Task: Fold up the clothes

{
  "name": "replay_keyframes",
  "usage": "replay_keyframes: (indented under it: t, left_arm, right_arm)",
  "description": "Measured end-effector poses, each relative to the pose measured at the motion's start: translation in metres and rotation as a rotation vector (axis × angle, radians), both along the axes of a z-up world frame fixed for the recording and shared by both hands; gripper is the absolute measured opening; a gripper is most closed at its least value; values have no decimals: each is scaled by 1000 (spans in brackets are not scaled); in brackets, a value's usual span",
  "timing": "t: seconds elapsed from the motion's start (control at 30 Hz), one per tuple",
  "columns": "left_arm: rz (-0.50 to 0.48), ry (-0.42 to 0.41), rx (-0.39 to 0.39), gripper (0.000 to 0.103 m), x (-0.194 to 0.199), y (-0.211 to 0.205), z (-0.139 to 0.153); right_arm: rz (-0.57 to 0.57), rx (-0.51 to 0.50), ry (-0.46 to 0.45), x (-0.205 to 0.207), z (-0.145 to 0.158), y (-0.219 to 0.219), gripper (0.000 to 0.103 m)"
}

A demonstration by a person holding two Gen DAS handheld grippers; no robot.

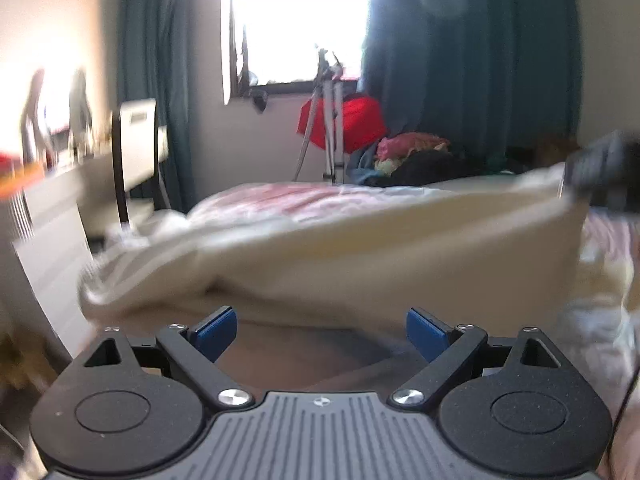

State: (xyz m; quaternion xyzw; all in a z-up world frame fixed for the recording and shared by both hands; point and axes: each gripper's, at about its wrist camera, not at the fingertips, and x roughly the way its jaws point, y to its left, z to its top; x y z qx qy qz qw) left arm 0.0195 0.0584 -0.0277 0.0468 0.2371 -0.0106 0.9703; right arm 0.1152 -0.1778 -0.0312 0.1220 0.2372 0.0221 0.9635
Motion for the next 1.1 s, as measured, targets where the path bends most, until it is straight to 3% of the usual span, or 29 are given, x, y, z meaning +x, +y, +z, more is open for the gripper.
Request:
replay_keyframes:
  t: [0.1, 0.23, 0.3, 0.4, 0.7, 0.87, 0.93, 1.1]
  left_arm:
    - [-22, 14, 1, 102, -19, -17, 20]
    - [-46, 92, -51, 103, -50, -44, 50]
    - [-65, 140, -38, 103, -72, -60, 67]
    - [-6, 112, 28, 103, -92, -80, 98]
    - [-113, 244, -69, 103, -139, -128, 172]
    - [-202, 253, -124, 103, -161, -152, 184]
    - [-224, 221, -126, 103, -168, -157, 185]
    - [-216, 229, -139, 103, -168, -164, 182]
  right_arm:
    - [6, 15, 58, -21, -33, -4, 12]
    - [29, -1, 44, -36, -62, -5, 14]
    - [35, -29, 14, -38, -69, -2, 14]
    - [28, -27, 6, -36, -73, 3, 14]
    - [24, 117, 32, -40, -80, -21, 14]
    - [26, 106, 31, -40, -81, -18, 14]
    - [24, 107, 33, -39, -81, -18, 14]
    - [23, 139, 45, -39, -81, -22, 14]
